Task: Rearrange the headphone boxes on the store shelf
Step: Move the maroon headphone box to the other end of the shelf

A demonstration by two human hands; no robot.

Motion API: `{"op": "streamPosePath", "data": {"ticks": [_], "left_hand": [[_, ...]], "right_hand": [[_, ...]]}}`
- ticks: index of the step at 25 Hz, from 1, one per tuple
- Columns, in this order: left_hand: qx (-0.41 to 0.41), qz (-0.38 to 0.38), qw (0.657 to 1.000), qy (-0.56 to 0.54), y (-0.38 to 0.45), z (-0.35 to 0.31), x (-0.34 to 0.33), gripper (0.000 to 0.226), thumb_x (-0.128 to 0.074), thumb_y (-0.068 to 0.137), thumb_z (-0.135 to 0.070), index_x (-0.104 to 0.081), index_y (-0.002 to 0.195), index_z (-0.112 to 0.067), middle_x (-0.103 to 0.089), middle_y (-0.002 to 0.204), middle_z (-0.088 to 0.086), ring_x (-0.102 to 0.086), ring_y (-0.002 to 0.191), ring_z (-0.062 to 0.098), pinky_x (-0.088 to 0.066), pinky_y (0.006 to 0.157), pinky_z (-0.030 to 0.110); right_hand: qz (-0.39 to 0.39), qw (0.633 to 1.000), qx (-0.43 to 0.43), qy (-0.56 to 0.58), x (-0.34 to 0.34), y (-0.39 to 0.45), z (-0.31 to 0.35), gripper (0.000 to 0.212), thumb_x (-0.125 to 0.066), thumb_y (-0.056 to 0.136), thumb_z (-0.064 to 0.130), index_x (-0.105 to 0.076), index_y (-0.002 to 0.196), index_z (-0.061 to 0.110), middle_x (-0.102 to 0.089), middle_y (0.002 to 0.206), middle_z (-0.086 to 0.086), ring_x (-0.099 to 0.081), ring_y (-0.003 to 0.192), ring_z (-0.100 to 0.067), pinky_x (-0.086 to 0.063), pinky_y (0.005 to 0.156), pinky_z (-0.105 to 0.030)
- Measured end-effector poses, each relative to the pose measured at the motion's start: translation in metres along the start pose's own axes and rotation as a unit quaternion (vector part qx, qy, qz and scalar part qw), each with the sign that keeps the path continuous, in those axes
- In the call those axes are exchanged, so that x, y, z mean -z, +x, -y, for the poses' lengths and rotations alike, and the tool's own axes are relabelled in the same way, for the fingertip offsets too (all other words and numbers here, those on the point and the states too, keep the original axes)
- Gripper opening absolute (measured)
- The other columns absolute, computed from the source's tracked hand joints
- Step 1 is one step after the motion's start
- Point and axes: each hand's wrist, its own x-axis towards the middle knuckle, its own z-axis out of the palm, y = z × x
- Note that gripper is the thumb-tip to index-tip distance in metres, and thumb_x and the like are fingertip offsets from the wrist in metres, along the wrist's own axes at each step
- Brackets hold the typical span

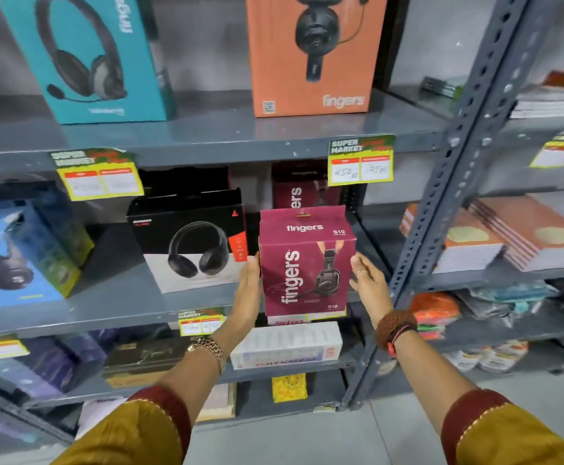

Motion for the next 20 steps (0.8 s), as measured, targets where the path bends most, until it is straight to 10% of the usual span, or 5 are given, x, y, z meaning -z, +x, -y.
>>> {"op": "streamPosePath", "data": {"ticks": [7,20], "left_hand": [[0.014,-0.006,1.000,-0.002,0.076,0.018,-0.037,0.064,-0.025,0.060,-0.092,-0.045,0.105,-0.051,-0.048,0.135,0.001,-0.045,0.127,0.018,-0.034,0.110,0.042],[0.024,-0.016,1.000,-0.010,0.109,0.018,-0.048,0.078,-0.031,0.063,-0.085,-0.038,0.118,-0.030,-0.042,0.134,0.006,-0.043,0.128,0.019,-0.033,0.112,0.044]], "right_hand": [[0.001,0.990,-0.080,0.119,0.013,0.080,-0.006,0.056,-0.024,0.097,0.041,-0.025,0.146,0.012,-0.025,0.156,-0.006,-0.025,0.143,-0.018,-0.022,0.117,-0.032],[0.012,0.984,-0.083,0.156,0.003,0.112,0.005,0.055,-0.019,0.099,0.035,-0.011,0.147,0.010,-0.012,0.159,-0.007,-0.014,0.146,-0.018,-0.012,0.120,-0.031]]}}
